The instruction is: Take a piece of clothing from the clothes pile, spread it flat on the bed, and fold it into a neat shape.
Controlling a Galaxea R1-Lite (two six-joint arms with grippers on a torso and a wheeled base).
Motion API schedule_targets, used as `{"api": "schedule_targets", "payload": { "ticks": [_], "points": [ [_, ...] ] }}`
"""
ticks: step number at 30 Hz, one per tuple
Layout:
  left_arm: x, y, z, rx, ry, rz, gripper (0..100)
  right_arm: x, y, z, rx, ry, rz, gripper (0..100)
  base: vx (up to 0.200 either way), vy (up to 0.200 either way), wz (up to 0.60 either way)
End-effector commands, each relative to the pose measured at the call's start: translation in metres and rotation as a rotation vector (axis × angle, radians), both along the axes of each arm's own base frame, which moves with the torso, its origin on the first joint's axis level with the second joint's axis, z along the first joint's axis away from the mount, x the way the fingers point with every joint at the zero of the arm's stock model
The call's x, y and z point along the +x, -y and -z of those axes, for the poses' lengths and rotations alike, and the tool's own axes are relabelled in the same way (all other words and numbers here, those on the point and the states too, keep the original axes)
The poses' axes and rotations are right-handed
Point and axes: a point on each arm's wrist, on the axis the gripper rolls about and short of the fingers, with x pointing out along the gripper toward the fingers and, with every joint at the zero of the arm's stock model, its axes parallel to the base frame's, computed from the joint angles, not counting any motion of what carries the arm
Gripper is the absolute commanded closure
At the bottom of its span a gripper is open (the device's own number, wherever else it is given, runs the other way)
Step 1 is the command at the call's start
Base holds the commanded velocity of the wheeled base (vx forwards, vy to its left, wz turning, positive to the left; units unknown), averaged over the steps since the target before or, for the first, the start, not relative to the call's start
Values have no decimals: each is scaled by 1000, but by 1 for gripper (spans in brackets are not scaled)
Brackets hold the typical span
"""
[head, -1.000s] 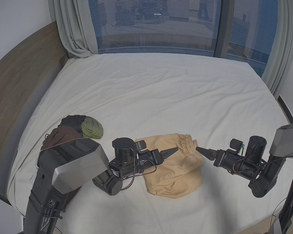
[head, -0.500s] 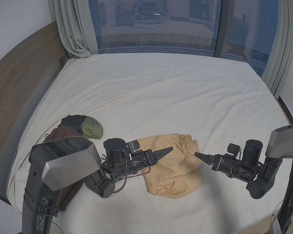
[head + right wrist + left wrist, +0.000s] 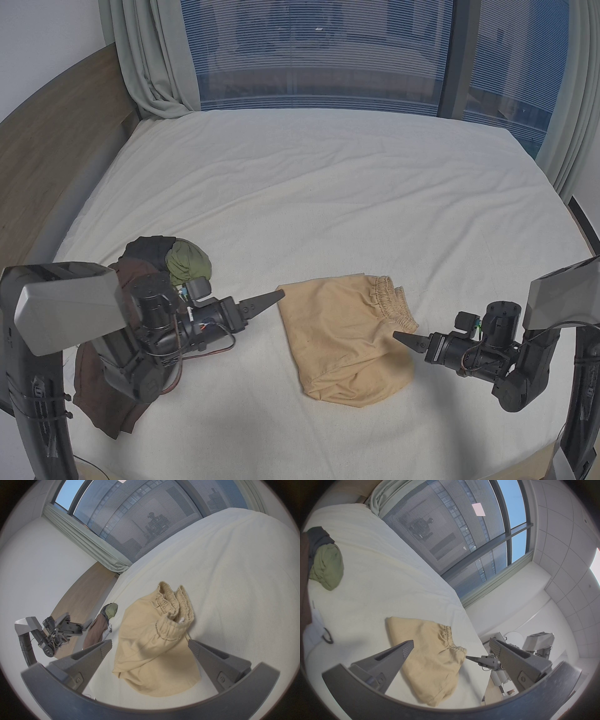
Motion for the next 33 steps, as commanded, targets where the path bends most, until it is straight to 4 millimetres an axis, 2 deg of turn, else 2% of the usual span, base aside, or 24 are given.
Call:
{"api": "schedule_targets", "payload": {
  "ticks": [1, 5, 12, 15, 21, 22, 25, 33],
  "points": [
    [-17, -39, -15, 26, 24, -28, 0, 9, 0, 25, -11, -50, 9, 0, 0, 0, 0],
    [-17, -52, -10, 78, 58, -45, 0, 13, -2, 32, -13, -56, 15, 0, 0, 0, 0],
    [-15, -53, -7, 87, 57, -48, 0, 28, -9, 38, -1, -31, 31, 0, 0, 0, 0],
    [-16, -53, -6, 89, 55, -48, 0, 36, -19, 43, 19, -24, 47, 0, 0, 0, 0],
    [-14, -59, -3, 93, 47, -63, 0, 42, -28, 40, 39, -1, 54, 0, 0, 0, 0],
    [-14, -59, -2, 94, 44, -63, 0, 42, -28, 40, 38, 1, 55, 100, 0, 0, 0],
    [-13, -59, 5, 101, 28, -61, 0, 41, -27, 41, 28, 0, 65, 100, 0, 0, 0],
    [-13, -59, 9, 104, 19, -60, 0, 29, -22, 19, -1, 39, 50, 100, 0, 0, 0]
  ]
}}
